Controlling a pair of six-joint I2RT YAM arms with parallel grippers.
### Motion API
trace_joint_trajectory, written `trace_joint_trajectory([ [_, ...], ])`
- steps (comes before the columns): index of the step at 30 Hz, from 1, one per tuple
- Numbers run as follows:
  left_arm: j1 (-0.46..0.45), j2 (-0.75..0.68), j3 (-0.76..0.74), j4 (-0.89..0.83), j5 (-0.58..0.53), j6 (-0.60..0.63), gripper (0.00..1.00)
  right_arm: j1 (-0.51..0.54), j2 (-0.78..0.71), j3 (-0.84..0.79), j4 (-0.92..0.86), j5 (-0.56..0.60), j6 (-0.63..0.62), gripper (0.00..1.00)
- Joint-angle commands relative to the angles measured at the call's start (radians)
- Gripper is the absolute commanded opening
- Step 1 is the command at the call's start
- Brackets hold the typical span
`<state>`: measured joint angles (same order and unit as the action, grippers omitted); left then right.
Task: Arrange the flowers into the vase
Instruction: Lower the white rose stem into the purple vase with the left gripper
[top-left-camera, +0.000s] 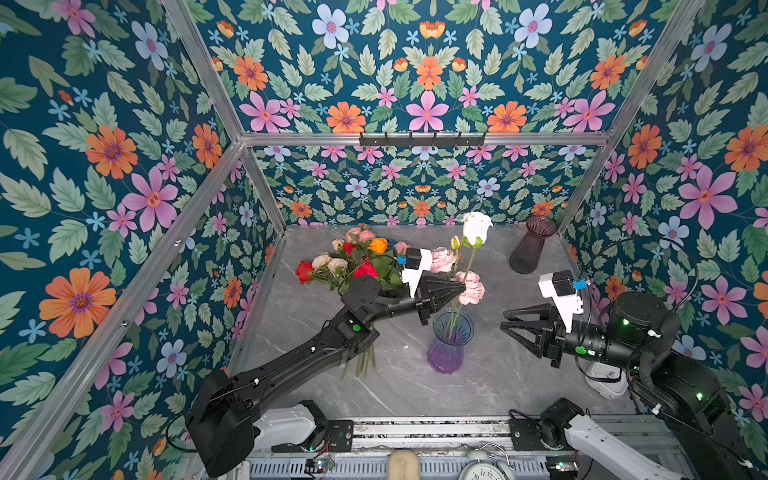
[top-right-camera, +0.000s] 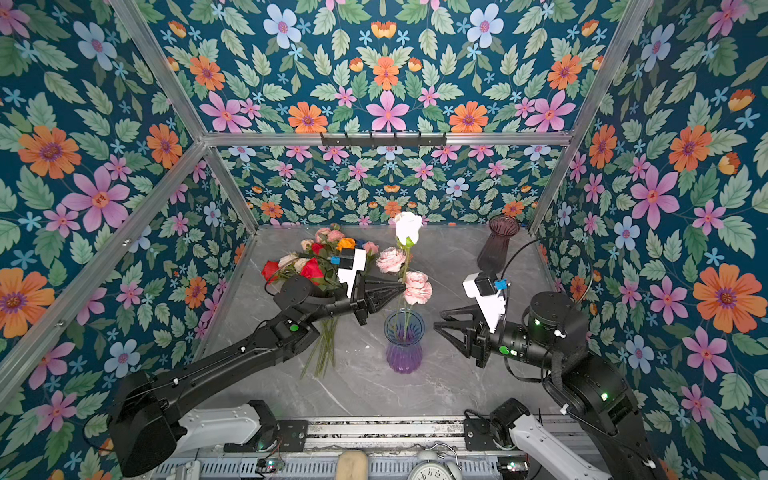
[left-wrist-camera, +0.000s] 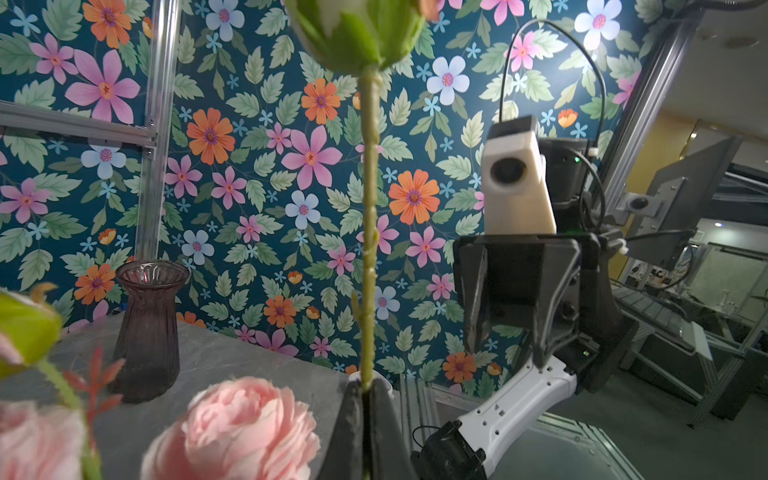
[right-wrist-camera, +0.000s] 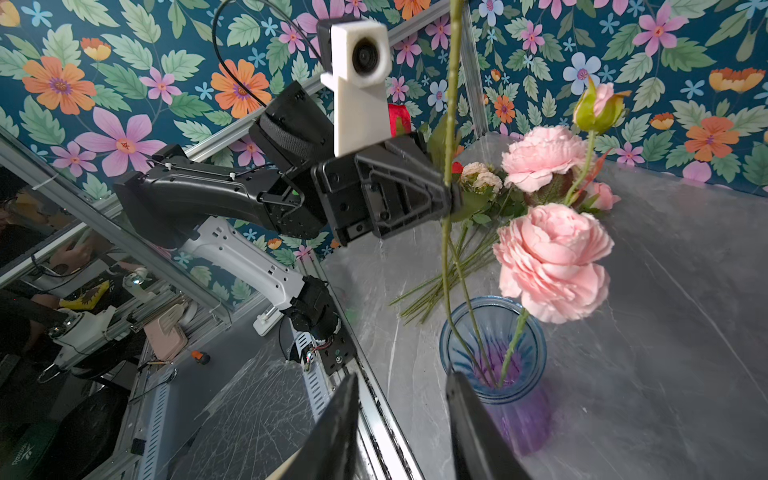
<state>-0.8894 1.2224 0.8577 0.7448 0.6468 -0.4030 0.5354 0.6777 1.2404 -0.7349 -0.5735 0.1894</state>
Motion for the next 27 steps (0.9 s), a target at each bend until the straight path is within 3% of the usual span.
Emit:
trace_joint_trajectory([
  [1,-0.041,-0.012,-0.049,0.022,-0.072,0.150,0.00,0.001,-0.004,-0.004,0.036,0.002,-0.002,0.38],
  [19,-0.083,-0.007,-0.097,-0.121,-0.147,0.255,0.00,0.001,-0.005,0.000,0.033,0.003,-0.012,0.38],
  [20,-0.083,-0.012,-0.095,-0.131,-0.151,0.258,0.11,0.000,-0.003,0.006,0.029,0.004,-0.013,0.38],
  [21,-0.083,-0.020,-0.092,-0.144,-0.165,0.259,0.37,0.001,0.001,0.011,0.028,0.003,-0.012,0.37],
  [22,-0.083,-0.031,-0.086,-0.160,-0.179,0.260,0.49,0.001,0.002,0.016,0.025,0.004,-0.012,0.38],
  [24,-0.083,-0.072,-0.069,-0.202,-0.219,0.268,0.59,0.001,0.008,0.030,0.014,0.005,-0.014,0.38],
  [27,-0.083,-0.146,-0.018,-0.308,-0.306,0.287,0.57,0.000,0.011,0.040,0.002,0.019,-0.013,0.38],
])
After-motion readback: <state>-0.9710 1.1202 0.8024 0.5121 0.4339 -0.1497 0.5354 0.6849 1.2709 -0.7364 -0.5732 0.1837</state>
